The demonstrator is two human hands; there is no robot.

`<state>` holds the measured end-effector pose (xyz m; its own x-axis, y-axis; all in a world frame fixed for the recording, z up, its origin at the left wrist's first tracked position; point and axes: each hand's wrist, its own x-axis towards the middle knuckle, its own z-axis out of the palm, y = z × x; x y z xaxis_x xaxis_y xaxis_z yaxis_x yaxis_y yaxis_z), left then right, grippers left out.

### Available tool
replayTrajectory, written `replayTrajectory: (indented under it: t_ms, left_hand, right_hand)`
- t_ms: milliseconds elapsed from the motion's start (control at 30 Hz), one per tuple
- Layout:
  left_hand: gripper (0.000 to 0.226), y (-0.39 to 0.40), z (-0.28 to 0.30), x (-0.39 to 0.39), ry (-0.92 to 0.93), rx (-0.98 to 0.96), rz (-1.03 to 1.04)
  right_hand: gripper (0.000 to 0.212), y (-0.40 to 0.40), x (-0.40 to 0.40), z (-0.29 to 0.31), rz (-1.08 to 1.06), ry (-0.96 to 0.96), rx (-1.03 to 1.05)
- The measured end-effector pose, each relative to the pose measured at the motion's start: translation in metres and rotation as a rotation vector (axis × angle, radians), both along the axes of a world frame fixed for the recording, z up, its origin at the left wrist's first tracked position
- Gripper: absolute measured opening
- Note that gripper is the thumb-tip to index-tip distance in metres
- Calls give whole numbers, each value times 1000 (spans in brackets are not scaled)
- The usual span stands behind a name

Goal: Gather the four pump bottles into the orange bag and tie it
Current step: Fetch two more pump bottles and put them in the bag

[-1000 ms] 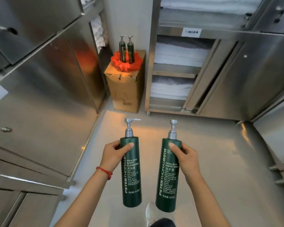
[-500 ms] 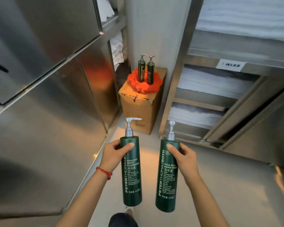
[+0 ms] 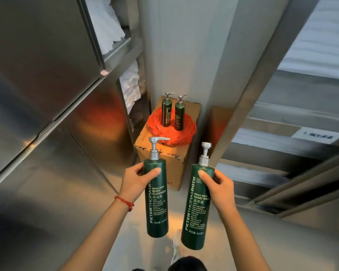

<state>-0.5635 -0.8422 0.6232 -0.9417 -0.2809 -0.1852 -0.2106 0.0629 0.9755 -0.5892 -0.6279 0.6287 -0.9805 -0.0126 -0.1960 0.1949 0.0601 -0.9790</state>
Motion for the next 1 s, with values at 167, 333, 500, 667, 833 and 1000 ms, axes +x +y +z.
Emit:
replayTrajectory:
  t_ms: [167,333,500,667,833,1000]
  left_hand:
    - [19,-6,-6,-88,13,-41,73]
    - [27,-17,-7,-158,11,-57,104]
    - [38,-32,-8,-218,43,2,117]
    - [47,-56,-22,-284,26,-1,17]
    - [55,-79,-47,-342,-45,22,-75]
    - [52,-88,-75,-383,-82,30,-126]
  right_hand:
    - [14,-18,-88,-6,52,29,18]
    - [33,-35,-161,-6,60,17,108]
    - [45,-56,-219,-6,55,54,152]
    - [52,-80,-270,-19,-24,62,209]
    - [54,-107,-309,-39,-109,28,241]
    - [56,-119,-342,-68,-216,-4,256]
